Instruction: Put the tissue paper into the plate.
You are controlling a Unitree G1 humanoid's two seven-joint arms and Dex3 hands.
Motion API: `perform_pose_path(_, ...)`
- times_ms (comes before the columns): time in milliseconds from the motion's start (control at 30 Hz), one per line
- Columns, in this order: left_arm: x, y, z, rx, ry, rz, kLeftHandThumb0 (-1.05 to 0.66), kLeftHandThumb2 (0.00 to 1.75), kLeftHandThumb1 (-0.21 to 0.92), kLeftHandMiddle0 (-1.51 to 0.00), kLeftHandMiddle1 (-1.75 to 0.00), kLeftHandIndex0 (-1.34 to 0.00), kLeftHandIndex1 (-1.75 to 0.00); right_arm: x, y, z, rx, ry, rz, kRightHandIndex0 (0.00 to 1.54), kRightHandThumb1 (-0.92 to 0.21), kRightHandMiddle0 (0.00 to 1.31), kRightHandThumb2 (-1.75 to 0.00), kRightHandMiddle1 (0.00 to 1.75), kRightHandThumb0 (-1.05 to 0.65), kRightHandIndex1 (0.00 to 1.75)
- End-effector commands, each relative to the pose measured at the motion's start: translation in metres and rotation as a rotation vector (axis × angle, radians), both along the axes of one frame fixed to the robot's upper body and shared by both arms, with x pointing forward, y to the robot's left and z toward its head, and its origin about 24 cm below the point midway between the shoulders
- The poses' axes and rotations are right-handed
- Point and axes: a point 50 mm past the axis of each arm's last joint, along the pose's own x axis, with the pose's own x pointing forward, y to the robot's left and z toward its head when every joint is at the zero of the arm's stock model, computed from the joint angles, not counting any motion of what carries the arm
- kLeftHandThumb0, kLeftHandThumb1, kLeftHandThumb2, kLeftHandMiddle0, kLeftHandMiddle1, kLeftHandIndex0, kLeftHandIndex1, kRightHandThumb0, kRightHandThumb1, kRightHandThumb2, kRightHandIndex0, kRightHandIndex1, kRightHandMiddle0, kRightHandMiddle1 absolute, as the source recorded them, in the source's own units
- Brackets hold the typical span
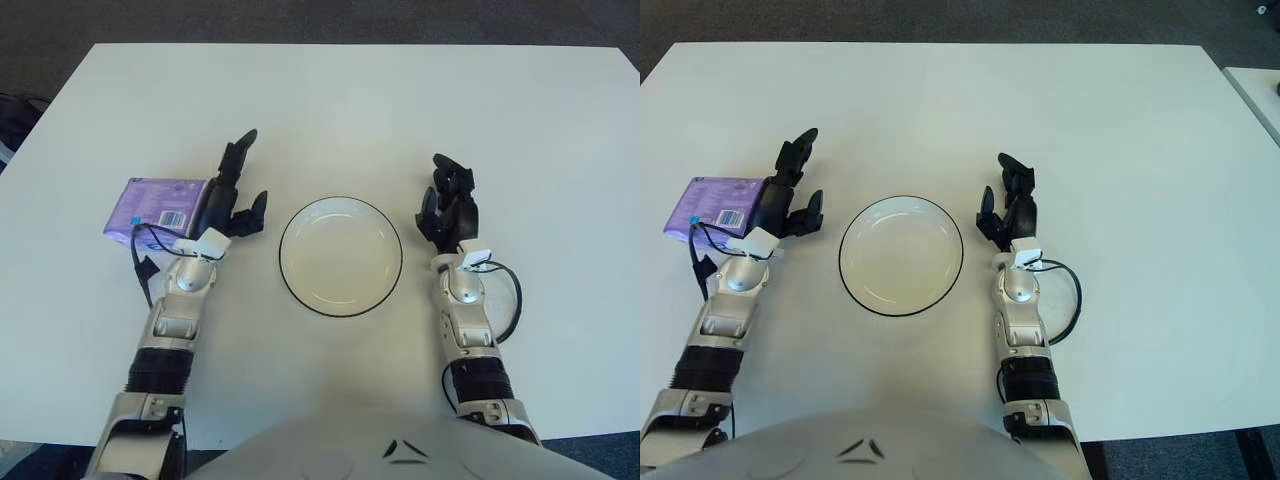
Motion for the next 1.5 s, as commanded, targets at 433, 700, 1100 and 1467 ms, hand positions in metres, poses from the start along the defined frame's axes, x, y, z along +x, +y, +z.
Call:
perform_pose_path(433, 0.024, 0.015, 0.063, 0.353, -0.174, -0.038, -0.69, 0.75, 0.92, -0.16, 0.0, 0.0, -0.38, -0.011, 0.002, -0.045, 0.032, 0.224, -0.004, 0.24, -0.92, 0.0, -0.7, 0.87, -0.56, 0.43)
perform_pose_path(700, 0.018, 0.015, 0.077, 0.463, -0.19, -0.068, -0.68, 0.68, 0.92, -0.14, 0.0, 0.0, -0.32, -0.01, 0.003, -0.048, 0.04, 0.231, -0.002, 0.24, -0.92, 0.0, -0.7, 0.88, -0.57, 0.43)
perform_pose_path(1100, 0.008, 0.026, 0.108, 0.764, -0.16, -0.15, -0.73, 0.75, 0.92, -0.06, 0.0, 0.0, -0.11, -0.008, 0.006, -0.051, 0.048, 0.237, -0.002, 0.25, -0.92, 0.0, -0.68, 0.91, -0.57, 0.44)
perform_pose_path(1467, 0.0, 0.038, 0.129, 1.111, -0.037, -0.146, -0.8, 0.86, 0.92, -0.04, 0.0, 0.0, -0.13, -0.008, 0.004, -0.055, 0.052, 0.248, -0.002, 0.25, -0.92, 0.0, -0.68, 0.92, -0.55, 0.44)
